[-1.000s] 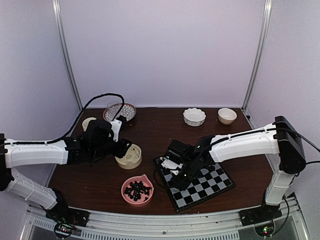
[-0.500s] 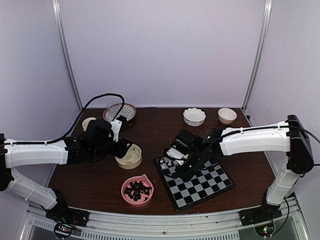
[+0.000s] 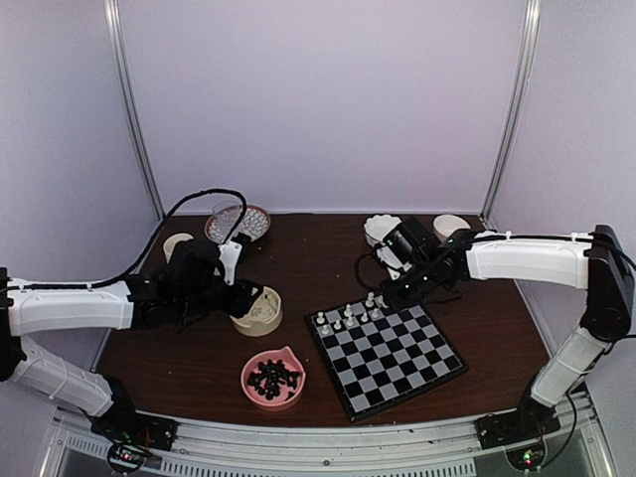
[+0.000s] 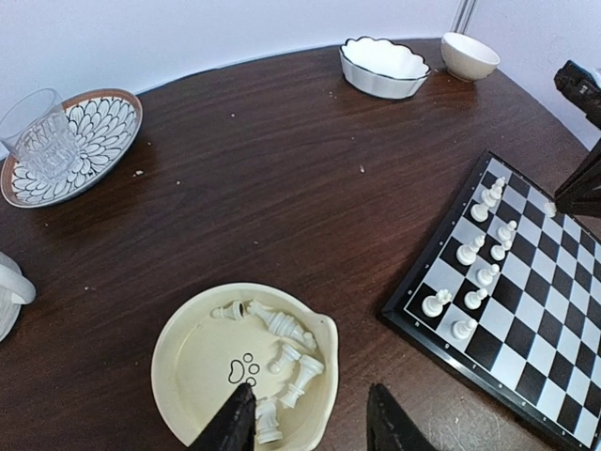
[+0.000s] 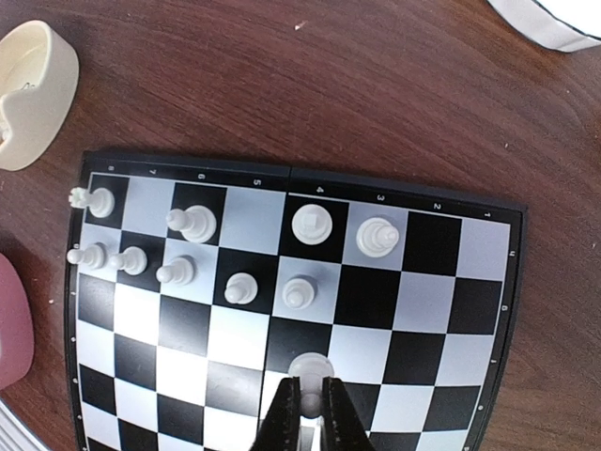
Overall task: Set up the chess pieces on the board
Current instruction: Place the pawn at c2.
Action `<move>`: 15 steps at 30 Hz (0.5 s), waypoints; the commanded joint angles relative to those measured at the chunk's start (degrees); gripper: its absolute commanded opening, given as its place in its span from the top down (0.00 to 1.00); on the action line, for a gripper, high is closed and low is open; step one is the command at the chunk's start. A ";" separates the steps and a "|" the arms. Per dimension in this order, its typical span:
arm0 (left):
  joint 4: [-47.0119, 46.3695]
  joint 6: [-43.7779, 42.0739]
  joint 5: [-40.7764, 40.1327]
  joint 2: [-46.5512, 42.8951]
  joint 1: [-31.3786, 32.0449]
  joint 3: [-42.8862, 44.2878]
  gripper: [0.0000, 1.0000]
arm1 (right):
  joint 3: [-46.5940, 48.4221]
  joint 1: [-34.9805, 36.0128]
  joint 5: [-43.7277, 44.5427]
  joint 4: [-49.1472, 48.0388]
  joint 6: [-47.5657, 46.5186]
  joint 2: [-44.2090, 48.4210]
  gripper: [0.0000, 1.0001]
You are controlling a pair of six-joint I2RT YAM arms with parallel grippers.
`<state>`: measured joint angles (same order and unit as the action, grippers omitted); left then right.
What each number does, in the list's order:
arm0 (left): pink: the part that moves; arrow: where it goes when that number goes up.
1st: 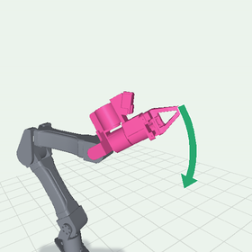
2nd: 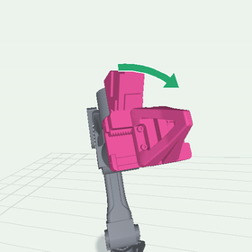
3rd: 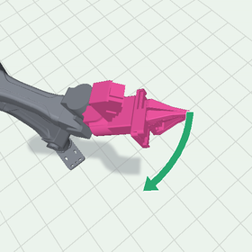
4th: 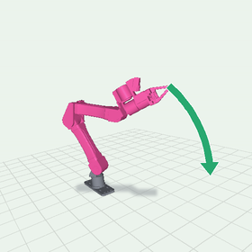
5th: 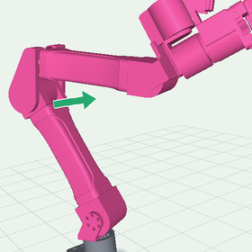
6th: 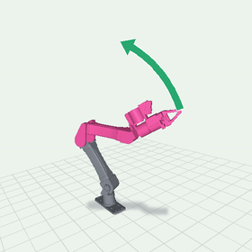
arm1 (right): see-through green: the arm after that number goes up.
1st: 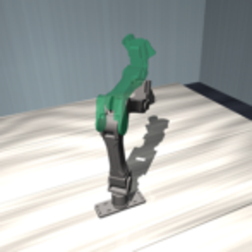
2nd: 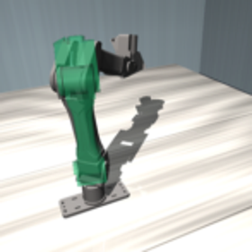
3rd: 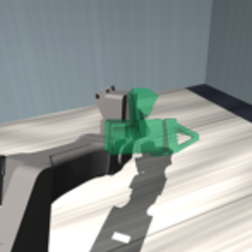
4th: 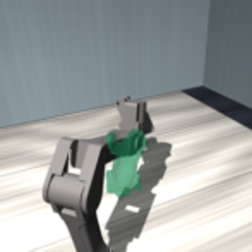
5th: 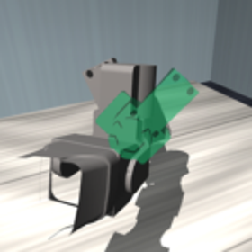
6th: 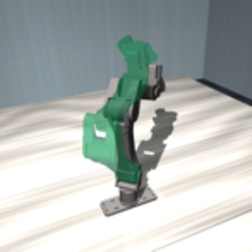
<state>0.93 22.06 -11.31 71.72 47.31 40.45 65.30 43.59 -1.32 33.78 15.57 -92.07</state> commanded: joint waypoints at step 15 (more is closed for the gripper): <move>-2.07 1.23 1.37 -1.73 -0.11 -0.29 0.60 | 0.77 -2.02 3.27 -4.34 0.47 -8.24 0.95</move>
<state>0.93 22.70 -10.28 71.44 47.31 40.38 65.30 42.19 0.27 30.76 15.64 -98.96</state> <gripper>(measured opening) 0.401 0.064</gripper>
